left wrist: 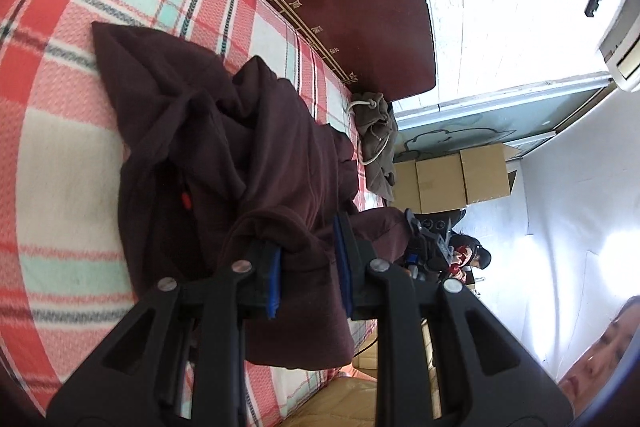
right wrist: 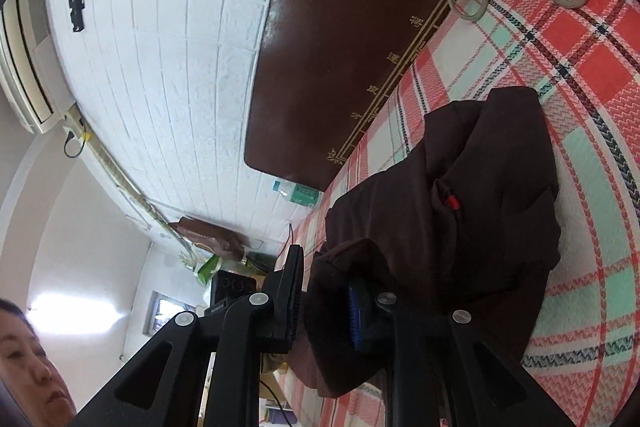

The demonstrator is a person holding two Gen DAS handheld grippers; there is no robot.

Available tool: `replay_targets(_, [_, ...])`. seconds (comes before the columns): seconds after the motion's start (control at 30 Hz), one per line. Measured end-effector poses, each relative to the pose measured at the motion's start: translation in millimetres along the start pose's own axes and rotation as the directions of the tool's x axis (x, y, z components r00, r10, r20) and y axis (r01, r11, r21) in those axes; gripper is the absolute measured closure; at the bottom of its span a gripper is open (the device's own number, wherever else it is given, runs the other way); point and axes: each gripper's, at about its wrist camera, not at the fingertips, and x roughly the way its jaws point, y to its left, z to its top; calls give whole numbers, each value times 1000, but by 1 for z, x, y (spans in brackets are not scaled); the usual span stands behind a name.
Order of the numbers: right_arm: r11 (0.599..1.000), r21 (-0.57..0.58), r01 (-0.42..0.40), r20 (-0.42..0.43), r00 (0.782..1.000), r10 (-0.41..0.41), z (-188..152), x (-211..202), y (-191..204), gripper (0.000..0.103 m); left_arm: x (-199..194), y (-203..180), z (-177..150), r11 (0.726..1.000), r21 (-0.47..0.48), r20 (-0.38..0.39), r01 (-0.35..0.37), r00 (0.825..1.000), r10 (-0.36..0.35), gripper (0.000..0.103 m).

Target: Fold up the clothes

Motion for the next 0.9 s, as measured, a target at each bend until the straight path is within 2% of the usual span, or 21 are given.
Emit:
replay_targets(0.13, [998,54,14,11,1000,-14,17,8,-16,83,8,3,15,1000,-19,-5,-9,1000,9,79])
replay_targets(0.27, [996,90,23,27,999,-25,33,14,-28,83,11,11,25,998,-28,12,-57,998,57,79])
replay_targets(0.33, [993,106,47,33,998,-51,40,17,-32,78,12,14,30,996,-31,22,-83,996,83,78])
replay_targets(0.37, [992,112,60,36,997,-64,43,18,-35,76,12,16,32,995,-33,27,-96,995,96,72])
replay_targets(0.4, [991,111,72,33,997,-76,46,20,-36,74,13,18,35,993,-35,32,-108,993,110,60])
replay_targets(0.47, [990,108,95,26,995,-98,50,24,-39,68,13,21,39,990,-41,45,-133,990,134,44])
replay_targets(0.6, [988,86,128,53,990,-133,57,24,-38,58,-6,19,38,988,-18,124,-151,981,152,41])
replay_targets(0.73, [985,22,170,108,979,-171,63,13,-28,56,-23,1,18,970,97,180,-223,962,203,41])
replay_targets(0.83, [973,-77,219,141,968,-207,58,0,-12,55,-24,-9,-10,952,195,151,-236,966,209,41])
replay_targets(0.9, [955,-193,224,126,971,-202,46,-8,7,54,-23,-15,-32,937,258,123,-234,970,208,41])
